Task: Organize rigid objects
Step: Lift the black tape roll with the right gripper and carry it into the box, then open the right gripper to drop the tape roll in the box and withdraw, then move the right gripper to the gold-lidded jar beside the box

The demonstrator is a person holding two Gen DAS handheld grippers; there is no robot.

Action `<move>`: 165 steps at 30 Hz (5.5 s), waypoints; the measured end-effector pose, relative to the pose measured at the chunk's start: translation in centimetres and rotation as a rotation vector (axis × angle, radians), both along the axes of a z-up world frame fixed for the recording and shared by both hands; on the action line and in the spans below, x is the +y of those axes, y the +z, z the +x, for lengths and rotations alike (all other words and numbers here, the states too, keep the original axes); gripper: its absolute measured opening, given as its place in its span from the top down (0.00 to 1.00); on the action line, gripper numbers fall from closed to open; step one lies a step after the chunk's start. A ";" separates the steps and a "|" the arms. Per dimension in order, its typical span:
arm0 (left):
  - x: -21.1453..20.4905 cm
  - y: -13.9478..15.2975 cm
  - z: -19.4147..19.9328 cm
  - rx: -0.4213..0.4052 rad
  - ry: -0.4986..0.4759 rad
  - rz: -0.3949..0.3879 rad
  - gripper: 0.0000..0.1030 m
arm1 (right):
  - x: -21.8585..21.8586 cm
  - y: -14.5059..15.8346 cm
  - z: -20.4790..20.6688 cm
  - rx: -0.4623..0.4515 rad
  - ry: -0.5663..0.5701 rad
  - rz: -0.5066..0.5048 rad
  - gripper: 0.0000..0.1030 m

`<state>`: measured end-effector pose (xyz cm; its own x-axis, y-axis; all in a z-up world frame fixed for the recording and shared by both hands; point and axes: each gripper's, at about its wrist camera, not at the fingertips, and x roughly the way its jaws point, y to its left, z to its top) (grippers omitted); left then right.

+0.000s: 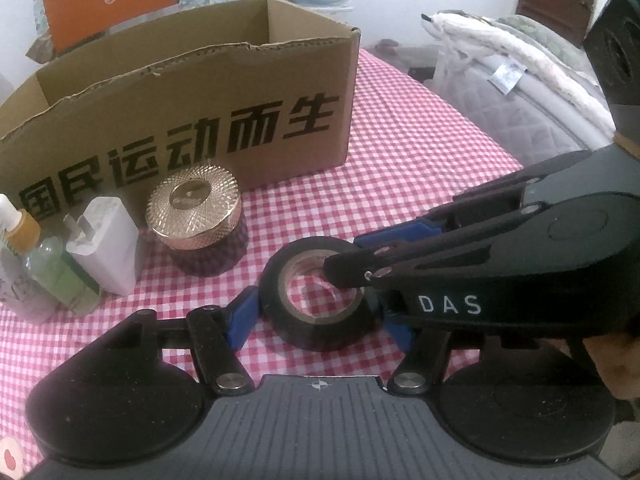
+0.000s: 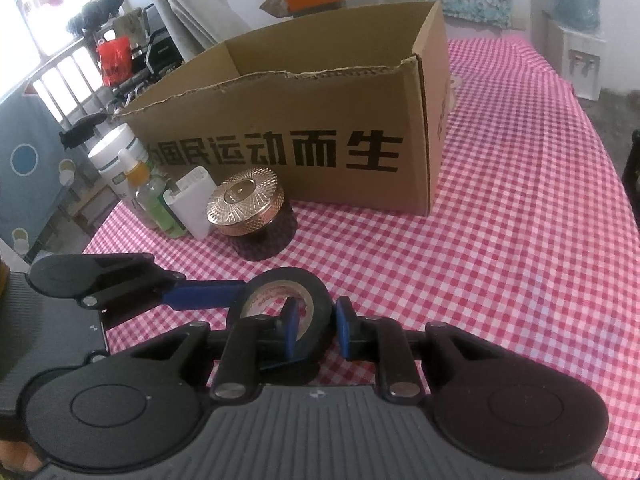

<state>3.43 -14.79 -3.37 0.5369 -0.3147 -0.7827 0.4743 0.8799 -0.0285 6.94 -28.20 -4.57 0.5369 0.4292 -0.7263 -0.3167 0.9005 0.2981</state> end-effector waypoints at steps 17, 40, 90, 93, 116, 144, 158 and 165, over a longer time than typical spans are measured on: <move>-0.2 1.4 -1.0 -0.032 0.008 -0.001 0.36 | -0.1 1.7 -1.2 -0.035 -0.001 -0.009 0.79; 0.5 4.6 -3.5 -0.153 0.028 -0.025 0.36 | 0.9 5.6 -3.5 -0.144 0.005 -0.041 0.79; 5.7 7.1 24.5 0.098 0.193 0.083 0.36 | 8.5 7.0 28.7 0.128 0.163 -0.052 0.79; 5.6 6.2 25.6 0.123 0.198 0.110 0.36 | 8.7 5.6 30.0 0.163 0.158 -0.046 0.79; 7.2 6.7 25.6 0.116 0.249 0.097 0.22 | 6.3 4.3 31.9 0.228 0.058 0.079 0.77; 6.3 11.3 5.1 -0.125 0.140 -0.066 0.00 | -4.8 12.7 5.8 -0.186 -0.044 0.295 0.00; 5.9 2.2 3.4 -0.096 0.080 0.010 0.02 | -1.8 3.3 4.9 0.049 -0.094 0.344 0.06; 5.7 0.7 4.3 -0.091 0.056 -0.006 0.12 | -0.5 1.1 7.0 0.113 -0.124 0.345 0.25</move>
<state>7.76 -9.07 -2.64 0.6227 -0.2863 -0.7282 0.4250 0.9052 0.0076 13.92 -28.73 -3.42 0.5249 0.5959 -0.6078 -0.1593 0.7703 0.6175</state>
